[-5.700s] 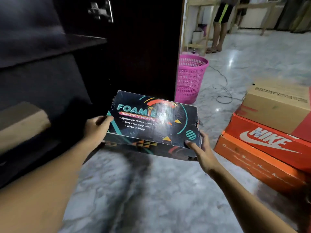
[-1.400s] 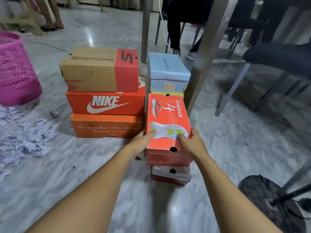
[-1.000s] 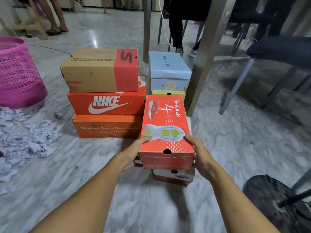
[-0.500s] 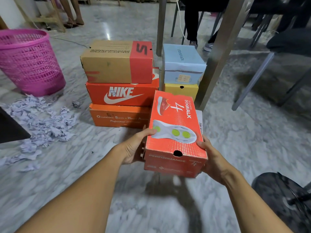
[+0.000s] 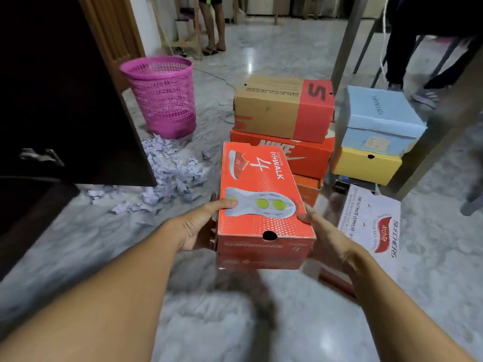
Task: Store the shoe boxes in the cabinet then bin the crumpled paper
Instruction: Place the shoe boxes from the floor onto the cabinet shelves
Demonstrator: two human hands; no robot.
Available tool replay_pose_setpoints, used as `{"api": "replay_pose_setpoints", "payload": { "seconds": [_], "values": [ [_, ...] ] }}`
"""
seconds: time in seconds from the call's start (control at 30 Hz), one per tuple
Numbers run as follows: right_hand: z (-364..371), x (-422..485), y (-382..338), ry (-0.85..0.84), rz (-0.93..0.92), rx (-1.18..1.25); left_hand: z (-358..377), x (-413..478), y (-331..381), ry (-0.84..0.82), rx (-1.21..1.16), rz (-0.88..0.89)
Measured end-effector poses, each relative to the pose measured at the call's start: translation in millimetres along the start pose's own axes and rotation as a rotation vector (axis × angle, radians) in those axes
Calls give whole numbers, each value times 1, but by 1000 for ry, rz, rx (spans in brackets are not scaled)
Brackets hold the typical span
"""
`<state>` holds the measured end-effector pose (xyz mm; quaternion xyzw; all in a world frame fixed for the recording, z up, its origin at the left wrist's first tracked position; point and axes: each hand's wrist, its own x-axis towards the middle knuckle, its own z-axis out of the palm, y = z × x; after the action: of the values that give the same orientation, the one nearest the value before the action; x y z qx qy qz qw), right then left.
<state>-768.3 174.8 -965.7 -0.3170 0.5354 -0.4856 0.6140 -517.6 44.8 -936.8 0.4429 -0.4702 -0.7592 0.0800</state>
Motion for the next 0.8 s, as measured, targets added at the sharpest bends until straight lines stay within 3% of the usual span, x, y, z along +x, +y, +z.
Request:
{"api": "replay_pose_setpoints", "payload": {
  "seconds": [0.47, 0.8],
  "values": [
    [237, 117, -85, -511, 117, -356, -185, -158, -12, 410, -382, 135],
    [403, 204, -129, -574, 45, -1012, -290, -182, -32, 791, -625, 275]
  ]
}}
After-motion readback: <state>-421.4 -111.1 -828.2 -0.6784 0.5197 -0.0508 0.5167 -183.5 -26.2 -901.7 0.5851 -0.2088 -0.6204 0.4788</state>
